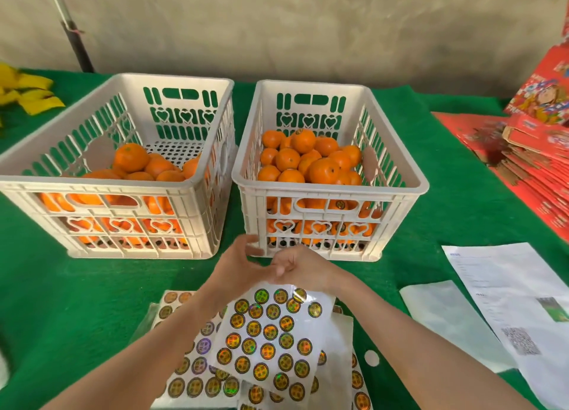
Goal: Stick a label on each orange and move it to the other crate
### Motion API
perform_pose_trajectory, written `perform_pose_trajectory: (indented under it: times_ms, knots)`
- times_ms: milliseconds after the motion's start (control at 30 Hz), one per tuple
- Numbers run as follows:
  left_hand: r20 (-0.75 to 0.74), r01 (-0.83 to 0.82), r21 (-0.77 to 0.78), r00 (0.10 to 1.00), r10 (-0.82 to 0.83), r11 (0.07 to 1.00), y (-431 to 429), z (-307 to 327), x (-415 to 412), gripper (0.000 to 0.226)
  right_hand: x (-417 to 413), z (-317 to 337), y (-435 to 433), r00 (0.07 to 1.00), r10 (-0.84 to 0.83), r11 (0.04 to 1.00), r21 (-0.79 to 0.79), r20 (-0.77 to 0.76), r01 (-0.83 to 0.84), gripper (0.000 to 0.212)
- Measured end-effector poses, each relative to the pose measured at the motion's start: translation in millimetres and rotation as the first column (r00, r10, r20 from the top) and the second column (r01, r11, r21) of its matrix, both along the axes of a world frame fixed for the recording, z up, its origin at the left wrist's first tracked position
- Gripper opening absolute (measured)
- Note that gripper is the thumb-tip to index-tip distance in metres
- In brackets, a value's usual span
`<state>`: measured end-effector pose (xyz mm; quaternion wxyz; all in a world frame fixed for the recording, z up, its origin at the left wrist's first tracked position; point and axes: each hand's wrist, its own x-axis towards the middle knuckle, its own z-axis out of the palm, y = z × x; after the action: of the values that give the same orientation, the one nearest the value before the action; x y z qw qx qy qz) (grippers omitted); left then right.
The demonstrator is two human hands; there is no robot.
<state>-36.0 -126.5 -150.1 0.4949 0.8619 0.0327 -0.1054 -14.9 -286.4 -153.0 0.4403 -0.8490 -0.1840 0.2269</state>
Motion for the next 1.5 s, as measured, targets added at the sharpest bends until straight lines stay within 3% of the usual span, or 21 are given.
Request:
perform_pose_trajectory:
  times_ms: [33, 100, 233, 367, 433, 700, 1100, 1233, 1367, 1500]
  knots:
    - [-0.171, 0.028, -0.038, 0.985, -0.034, 0.999, 3, -3, 3, 0.058, 1, 1, 2, 1.0, 0.0, 1.0, 0.0, 0.0, 0.0, 0.028]
    - [-0.372, 0.046, -0.132, 0.924, -0.092, 0.99, 12, -10, 6, 0.038, 2, 1, 2, 1.0, -0.009, 1.0, 0.008, -0.015, 0.009, 0.009]
    - [-0.548, -0.122, -0.404, 0.826, -0.133, 0.907, 28, -17, 6, 0.035, 4, 2, -13, 0.995, -0.08, 0.994, 0.074, -0.062, 0.085, 0.007]
    - [-0.632, -0.199, -0.45, 0.76, -0.153, 0.871, 35, -23, 9, 0.033, -2, 2, -36, 0.989, -0.041, 0.99, 0.131, -0.14, 0.06, 0.019]
    - [-0.649, -0.191, -0.451, 0.741, -0.173, 0.872, 34, -24, 9, 0.044, -6, 0, -38, 0.993, -0.025, 0.992, 0.122, -0.119, 0.04, 0.021]
    - [-0.652, -0.154, -0.444, 0.731, -0.2, 0.883, 30, -23, 10, 0.052, -10, -4, -32, 0.995, -0.094, 0.99, 0.102, -0.033, 0.097, 0.019]
    - [-0.572, -0.166, -0.492, 0.802, -0.173, 0.855, 24, -36, 13, 0.024, -8, -10, -34, 0.972, -0.19, 0.968, 0.139, -0.135, 0.209, 0.02]
    - [-0.45, -0.192, -0.465, 0.892, -0.044, 0.864, 11, -41, 10, 0.033, -8, -18, -36, 0.965, -0.245, 0.963, 0.092, -0.091, 0.253, 0.024]
    - [-0.514, -0.384, -0.497, 0.853, 0.092, 0.778, 8, -45, 11, 0.053, -7, -22, -40, 0.953, -0.289, 0.952, 0.08, -0.086, 0.296, 0.024]
    - [-0.489, -0.413, -0.466, 0.857, 0.162, 0.782, 12, -51, 13, 0.056, -7, -28, -45, 0.944, -0.315, 0.945, 0.056, -0.099, 0.321, 0.021]
